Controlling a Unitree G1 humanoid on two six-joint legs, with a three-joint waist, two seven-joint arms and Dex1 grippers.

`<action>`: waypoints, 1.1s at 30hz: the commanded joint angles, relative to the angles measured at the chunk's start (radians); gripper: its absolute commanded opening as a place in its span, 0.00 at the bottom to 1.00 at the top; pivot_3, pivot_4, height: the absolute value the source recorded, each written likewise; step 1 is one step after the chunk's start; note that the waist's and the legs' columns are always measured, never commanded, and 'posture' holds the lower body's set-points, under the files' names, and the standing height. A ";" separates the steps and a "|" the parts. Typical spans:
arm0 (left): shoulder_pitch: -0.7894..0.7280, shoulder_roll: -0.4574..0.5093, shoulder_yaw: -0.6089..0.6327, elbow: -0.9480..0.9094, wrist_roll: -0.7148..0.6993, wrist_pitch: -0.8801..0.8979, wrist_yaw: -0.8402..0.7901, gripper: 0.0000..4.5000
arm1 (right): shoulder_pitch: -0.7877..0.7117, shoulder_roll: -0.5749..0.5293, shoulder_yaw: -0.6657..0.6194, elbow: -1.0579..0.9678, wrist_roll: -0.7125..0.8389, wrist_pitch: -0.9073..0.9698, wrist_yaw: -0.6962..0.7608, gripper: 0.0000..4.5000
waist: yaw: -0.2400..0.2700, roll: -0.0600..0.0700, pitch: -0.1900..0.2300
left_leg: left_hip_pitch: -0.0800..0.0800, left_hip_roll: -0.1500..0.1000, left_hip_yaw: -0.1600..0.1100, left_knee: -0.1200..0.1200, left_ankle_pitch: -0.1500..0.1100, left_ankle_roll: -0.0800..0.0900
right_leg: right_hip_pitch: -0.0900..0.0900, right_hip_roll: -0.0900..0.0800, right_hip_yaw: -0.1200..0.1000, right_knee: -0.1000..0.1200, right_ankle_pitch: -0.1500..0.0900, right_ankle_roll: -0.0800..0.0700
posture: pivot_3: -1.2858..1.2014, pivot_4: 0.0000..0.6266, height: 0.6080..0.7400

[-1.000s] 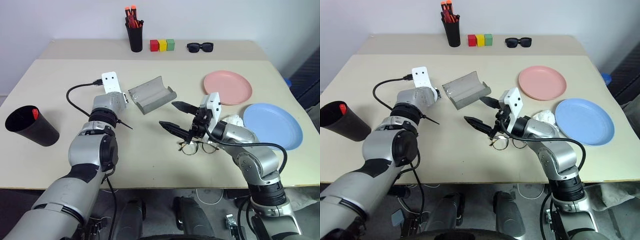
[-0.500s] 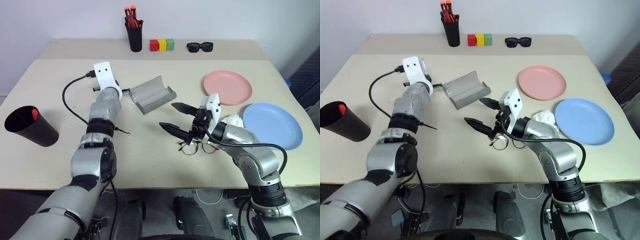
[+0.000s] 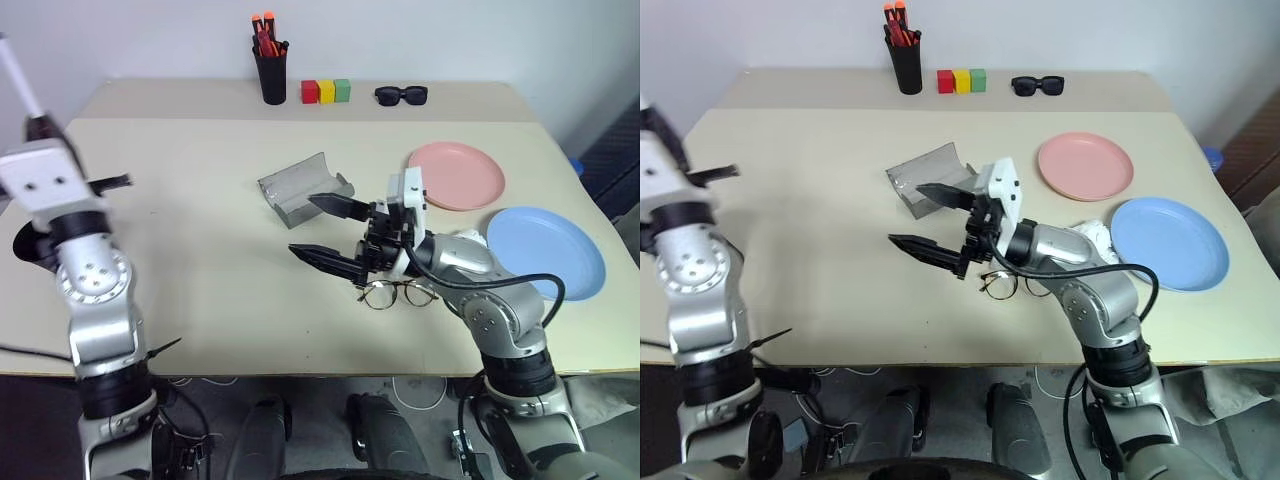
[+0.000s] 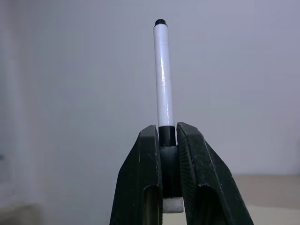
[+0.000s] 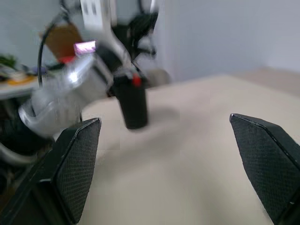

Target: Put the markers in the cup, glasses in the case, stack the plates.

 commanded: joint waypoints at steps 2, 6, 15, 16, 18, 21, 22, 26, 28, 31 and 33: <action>0.059 -0.011 0.060 -0.064 0.003 -0.003 0.017 0.00 | -0.037 0.030 0.035 0.023 -0.001 -0.034 0.039 1.00 | 0.003 0.000 0.000 | 0.000 0.000 -0.001 0.000 0.000 0.000 | 0.001 0.000 0.000 0.000 0.000 0.000 | 0.52 0.24 1.00; 0.101 -0.053 0.086 -0.058 -0.009 -0.006 0.041 0.00 | -0.042 0.040 0.056 0.037 -0.017 -0.049 0.052 1.00 | -0.001 0.000 0.000 | 0.001 0.000 -0.001 0.000 0.000 0.000 | 0.002 0.000 -0.001 -0.001 0.000 0.000 | 0.52 0.24 1.00; 0.118 -0.075 0.112 0.076 -0.069 -0.062 0.039 0.00 | -0.014 0.032 0.053 0.000 -0.016 -0.031 0.026 1.00 | -0.002 0.000 0.000 | 0.001 0.000 -0.001 0.000 0.000 0.000 | 0.002 0.000 -0.001 -0.001 0.000 -0.001 | 0.52 0.24 1.00; 0.117 -0.074 0.113 0.089 -0.072 -0.067 0.040 0.00 | -0.012 0.030 0.052 -0.002 -0.016 -0.030 0.023 1.00 | -0.002 0.000 0.000 | 0.001 0.000 -0.001 0.000 0.000 0.000 | 0.002 0.000 -0.001 -0.001 0.000 -0.001 | 0.52 0.24 1.00; 0.118 -0.074 0.111 0.107 -0.080 -0.073 0.042 0.00 | -0.010 0.028 0.050 -0.007 -0.016 -0.029 0.016 1.00 | -0.002 0.000 0.000 | 0.001 0.000 -0.001 0.000 0.000 0.000 | 0.001 0.000 -0.001 -0.001 0.000 -0.001 | 0.52 0.24 1.00; 0.121 -0.075 0.104 0.130 -0.084 -0.088 0.043 0.00 | -0.007 0.027 0.049 -0.010 -0.015 -0.028 0.008 1.00 | -0.002 0.000 0.000 | 0.001 0.000 -0.001 0.000 0.000 0.000 | 0.001 0.000 -0.001 -0.001 0.000 -0.001 | 0.52 0.24 1.00; 0.122 -0.077 0.102 0.137 -0.083 -0.094 0.044 0.00 | -0.006 0.025 0.048 -0.012 -0.013 -0.028 0.007 1.00 | -0.002 0.000 0.000 | 0.001 0.000 -0.001 0.000 0.000 0.000 | 0.001 0.000 -0.001 -0.001 0.000 -0.001 | 0.52 0.24 1.00; 0.127 -0.084 0.100 0.157 -0.076 -0.107 0.056 0.00 | -0.003 0.022 0.047 -0.016 -0.010 -0.026 0.004 1.00 | -0.002 0.000 0.000 | 0.001 0.000 -0.001 0.000 0.000 0.000 | 0.001 0.000 -0.001 -0.001 0.000 -0.001 | 0.52 0.24 1.00; 0.131 -0.087 0.100 0.159 -0.075 -0.111 0.061 0.00 | -0.002 0.021 0.046 -0.018 -0.008 -0.026 0.003 1.00 | -0.002 0.000 0.000 | 0.001 0.000 -0.001 0.000 0.000 0.000 | 0.001 0.000 -0.001 -0.001 0.000 -0.001 | 0.52 0.24 1.00; 0.138 -0.092 0.100 0.156 -0.070 -0.112 0.069 0.30 | -0.001 0.019 0.047 -0.017 -0.009 -0.026 0.005 1.00 | -0.002 0.000 0.000 | 0.001 0.000 -0.001 0.000 0.000 0.000 | 0.001 0.000 -0.001 -0.001 -0.001 -0.002 | 0.52 0.24 1.00; 0.143 -0.091 0.100 0.158 -0.063 -0.113 0.077 0.52 | -0.002 0.017 0.048 -0.016 -0.008 -0.026 0.006 1.00 | -0.002 0.000 0.000 | 0.001 0.000 -0.001 0.000 0.000 0.000 | 0.001 0.000 -0.001 -0.001 -0.001 -0.002 | 0.52 0.24 1.00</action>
